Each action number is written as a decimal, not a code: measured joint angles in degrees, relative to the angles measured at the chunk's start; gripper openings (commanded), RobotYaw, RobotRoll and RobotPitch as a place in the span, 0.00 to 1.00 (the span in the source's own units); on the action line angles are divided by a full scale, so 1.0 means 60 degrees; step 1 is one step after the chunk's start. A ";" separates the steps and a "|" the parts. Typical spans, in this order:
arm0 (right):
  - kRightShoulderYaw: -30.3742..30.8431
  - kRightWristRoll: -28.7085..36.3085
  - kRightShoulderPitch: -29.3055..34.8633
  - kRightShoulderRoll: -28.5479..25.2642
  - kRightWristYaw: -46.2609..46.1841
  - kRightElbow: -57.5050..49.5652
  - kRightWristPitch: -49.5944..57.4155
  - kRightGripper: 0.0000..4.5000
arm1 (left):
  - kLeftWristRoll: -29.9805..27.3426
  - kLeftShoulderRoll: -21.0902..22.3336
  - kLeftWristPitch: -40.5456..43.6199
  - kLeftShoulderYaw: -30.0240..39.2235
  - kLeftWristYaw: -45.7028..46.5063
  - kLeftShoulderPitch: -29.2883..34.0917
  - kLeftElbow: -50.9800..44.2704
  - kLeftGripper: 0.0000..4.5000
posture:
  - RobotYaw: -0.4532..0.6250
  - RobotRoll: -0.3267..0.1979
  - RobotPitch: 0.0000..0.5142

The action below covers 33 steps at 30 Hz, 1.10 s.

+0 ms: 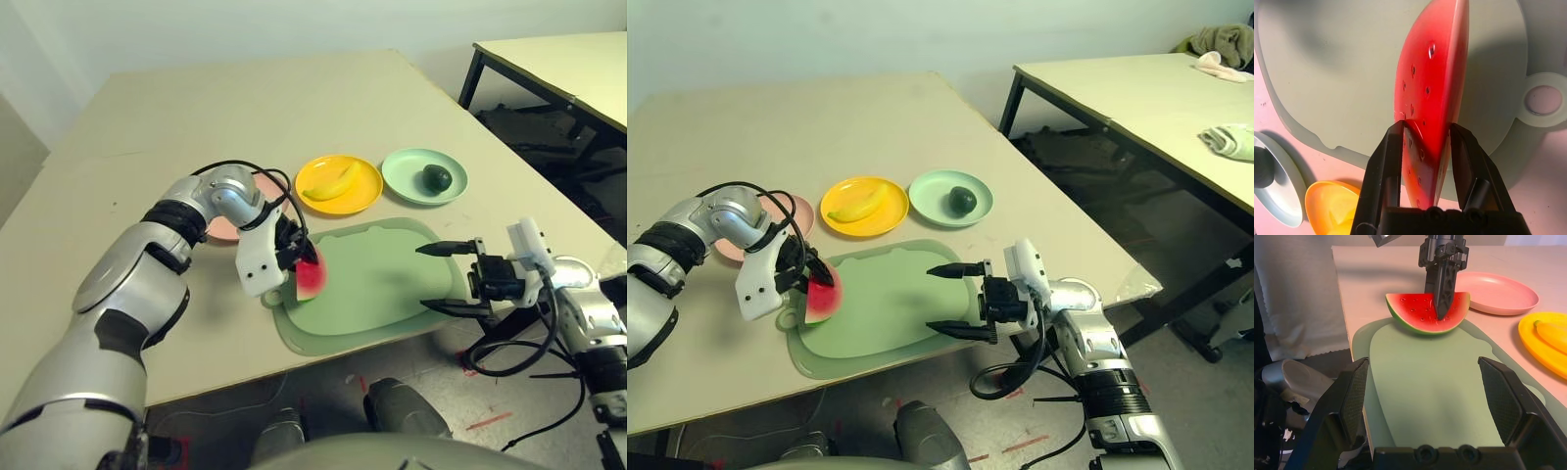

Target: Place the fruits into color-matched plates.

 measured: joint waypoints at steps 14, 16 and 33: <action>0.0003 -0.0098 0.0001 0.0024 0.0100 0.0021 -0.0006 1.00 | -0.0836 0.0114 0.0901 0.0226 -0.0547 -0.0118 0.0155 0.25 | 0.13 0.62 0.01; 0.0006 -0.0103 0.0005 0.0066 0.0111 0.0019 -0.0007 1.00 | -0.1156 0.0129 0.1305 0.0500 -0.0806 -0.0160 0.0157 0.17 | 0.13 0.62 0.00; 0.0019 -0.0109 0.0024 0.0092 0.0242 0.0006 -0.0007 1.00 | -0.2343 0.0076 0.2307 0.1139 -0.2634 0.0243 -0.0384 0.00 | 0.13 0.62 0.00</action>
